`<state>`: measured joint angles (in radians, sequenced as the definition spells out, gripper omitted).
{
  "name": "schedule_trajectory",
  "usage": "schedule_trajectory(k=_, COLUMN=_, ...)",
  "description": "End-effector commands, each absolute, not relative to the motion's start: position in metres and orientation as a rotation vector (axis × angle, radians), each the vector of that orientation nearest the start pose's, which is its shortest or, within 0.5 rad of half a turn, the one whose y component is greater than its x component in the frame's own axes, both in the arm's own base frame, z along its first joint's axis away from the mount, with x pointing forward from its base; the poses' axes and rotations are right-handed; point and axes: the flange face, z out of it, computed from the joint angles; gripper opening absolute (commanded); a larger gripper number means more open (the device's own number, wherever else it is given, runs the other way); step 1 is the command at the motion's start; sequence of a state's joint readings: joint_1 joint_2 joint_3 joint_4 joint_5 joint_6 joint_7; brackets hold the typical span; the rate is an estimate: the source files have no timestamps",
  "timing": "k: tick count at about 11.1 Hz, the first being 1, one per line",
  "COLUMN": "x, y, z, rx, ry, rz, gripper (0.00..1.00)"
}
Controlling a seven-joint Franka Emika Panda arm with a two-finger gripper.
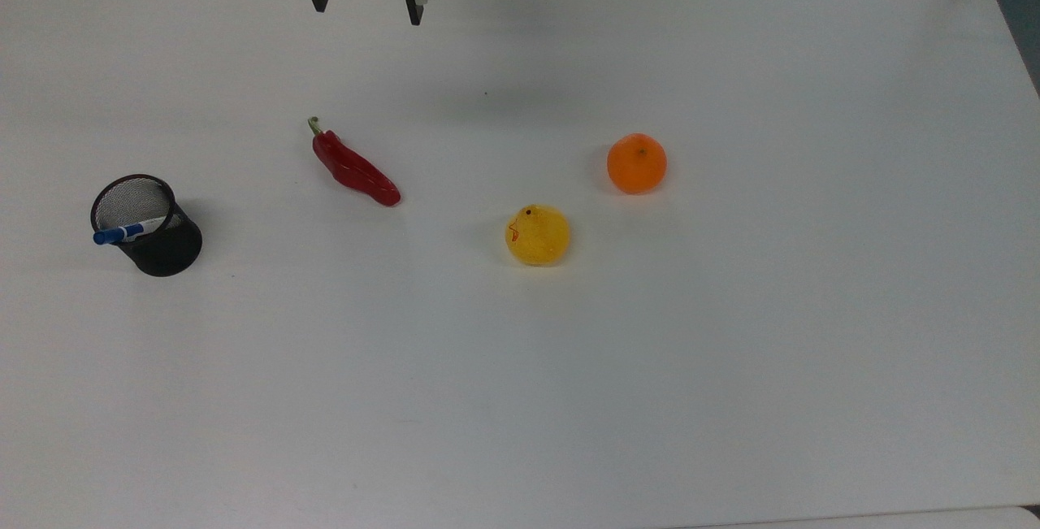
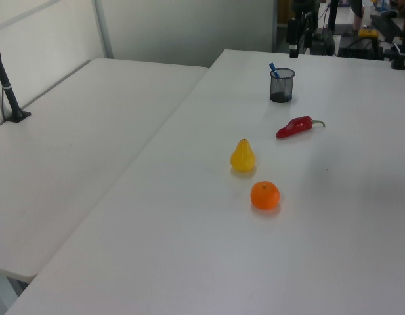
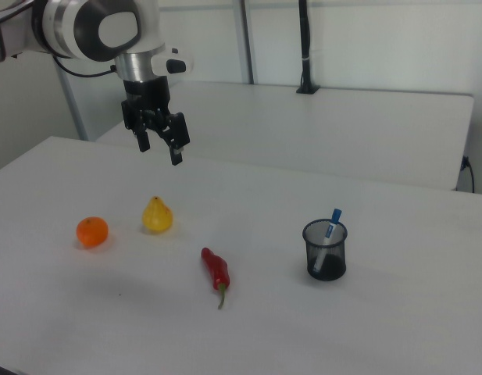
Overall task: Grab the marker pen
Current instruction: 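Move the open gripper over the black mesh pen cup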
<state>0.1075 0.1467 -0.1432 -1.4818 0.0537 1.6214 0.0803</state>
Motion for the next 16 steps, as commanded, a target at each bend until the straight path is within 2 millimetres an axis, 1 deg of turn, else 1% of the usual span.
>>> schedule_trajectory(k=1, x=0.598, y=-0.025, z=0.587, rx=-3.109, ry=0.207, rz=0.005, gripper=1.00)
schedule_trajectory(k=2, x=0.602, y=-0.029, z=0.585, rx=-3.101, ry=0.223, rz=-0.024, gripper=1.00)
schedule_trajectory(k=3, x=0.606, y=-0.039, z=0.586, rx=-3.095, ry=0.253, rz=-0.067, gripper=1.00)
schedule_trajectory(k=4, x=0.611, y=-0.050, z=0.581, rx=-3.091, ry=0.280, rz=-0.094, gripper=1.00)
schedule_trajectory(k=6, x=0.625, y=-0.069, z=0.578, rx=-3.088, ry=0.326, rz=-0.231, gripper=1.00)
schedule_trajectory(k=7, x=0.630, y=-0.080, z=0.580, rx=-3.083, ry=0.353, rz=-0.303, gripper=1.00)
schedule_trajectory(k=8, x=0.636, y=-0.094, z=0.573, rx=-3.080, ry=0.390, rz=-0.338, gripper=1.00)
schedule_trajectory(k=9, x=0.643, y=-0.102, z=0.565, rx=-3.080, ry=0.407, rz=-0.374, gripper=1.00)
schedule_trajectory(k=13, x=0.671, y=-0.154, z=0.537, rx=-3.060, ry=0.513, rz=-0.651, gripper=1.00)
schedule_trajectory(k=14, x=0.676, y=-0.167, z=0.527, rx=-3.057, ry=0.540, rz=-0.688, gripper=1.00)
schedule_trajectory(k=16, x=0.689, y=-0.196, z=0.498, rx=-3.048, ry=0.591, rz=-0.804, gripper=1.00)
